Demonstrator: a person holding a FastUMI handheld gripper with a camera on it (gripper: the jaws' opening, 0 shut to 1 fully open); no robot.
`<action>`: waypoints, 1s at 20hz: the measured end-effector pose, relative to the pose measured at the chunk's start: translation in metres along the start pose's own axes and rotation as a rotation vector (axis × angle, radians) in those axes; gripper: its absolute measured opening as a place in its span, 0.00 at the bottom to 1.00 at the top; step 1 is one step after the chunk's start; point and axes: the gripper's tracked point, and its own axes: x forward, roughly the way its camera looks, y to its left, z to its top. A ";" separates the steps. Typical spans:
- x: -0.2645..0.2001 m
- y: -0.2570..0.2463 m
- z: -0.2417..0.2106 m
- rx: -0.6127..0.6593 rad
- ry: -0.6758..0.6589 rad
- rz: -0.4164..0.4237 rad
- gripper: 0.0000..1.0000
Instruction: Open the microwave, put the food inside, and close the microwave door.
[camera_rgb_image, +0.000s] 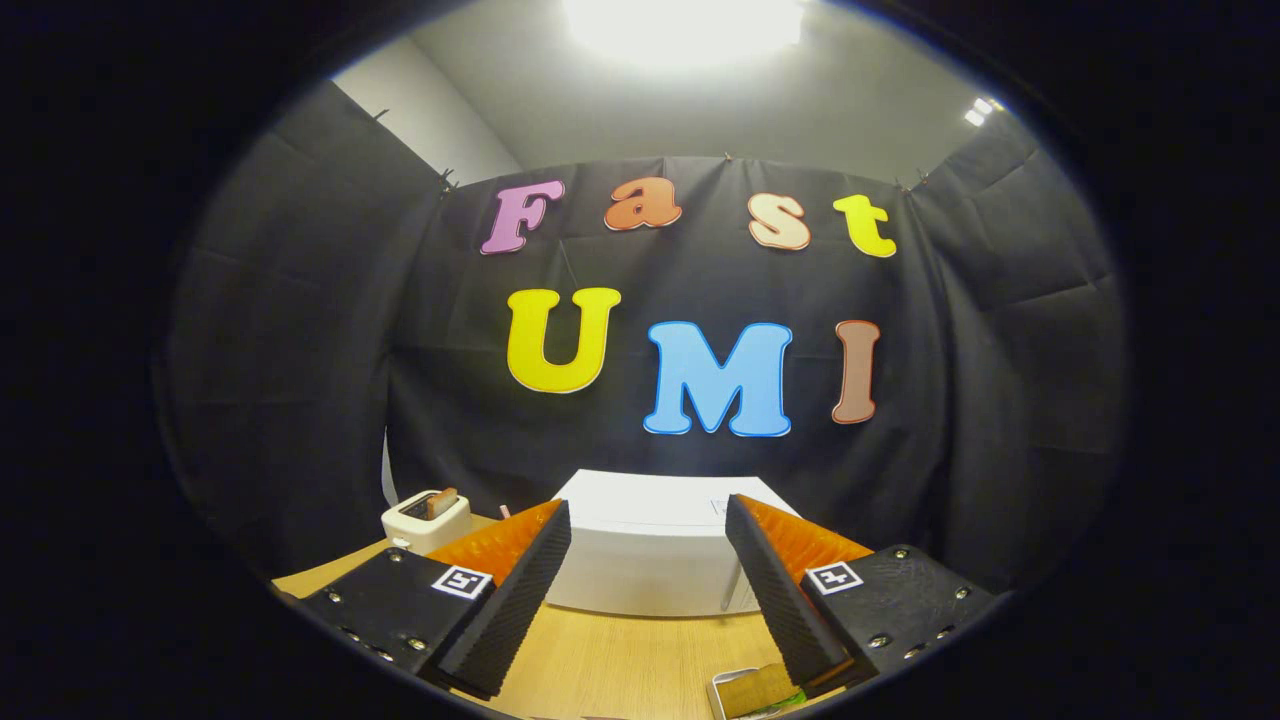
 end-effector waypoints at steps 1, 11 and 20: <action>0.002 -0.001 -0.002 -0.001 -0.003 0.003 0.98; 0.028 -0.024 -0.041 -0.010 -0.007 -0.004 0.98; 0.085 -0.082 -0.102 0.017 0.014 -0.077 0.96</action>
